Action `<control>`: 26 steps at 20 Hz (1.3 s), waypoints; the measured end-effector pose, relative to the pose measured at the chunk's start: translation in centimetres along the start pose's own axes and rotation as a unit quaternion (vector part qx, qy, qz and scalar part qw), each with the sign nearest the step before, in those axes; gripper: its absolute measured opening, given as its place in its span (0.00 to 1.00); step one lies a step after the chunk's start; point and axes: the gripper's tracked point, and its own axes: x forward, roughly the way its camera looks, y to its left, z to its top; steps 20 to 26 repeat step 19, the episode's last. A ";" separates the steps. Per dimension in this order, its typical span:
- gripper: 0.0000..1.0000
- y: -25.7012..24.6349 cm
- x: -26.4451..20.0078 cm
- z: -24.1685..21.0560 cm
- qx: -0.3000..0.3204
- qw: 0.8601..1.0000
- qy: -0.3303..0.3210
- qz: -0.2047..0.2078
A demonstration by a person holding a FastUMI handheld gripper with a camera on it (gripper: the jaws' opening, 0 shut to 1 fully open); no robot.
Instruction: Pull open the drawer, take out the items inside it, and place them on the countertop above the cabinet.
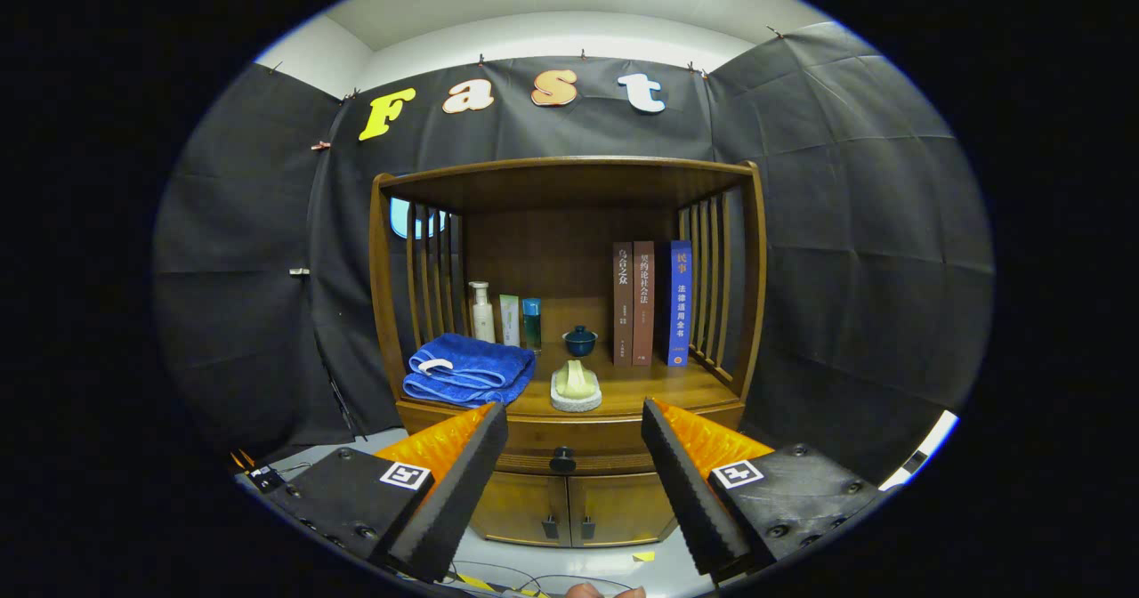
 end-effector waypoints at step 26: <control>0.99 -2.3 -7.9 5.5 0.010 1.000 -0.010 0.003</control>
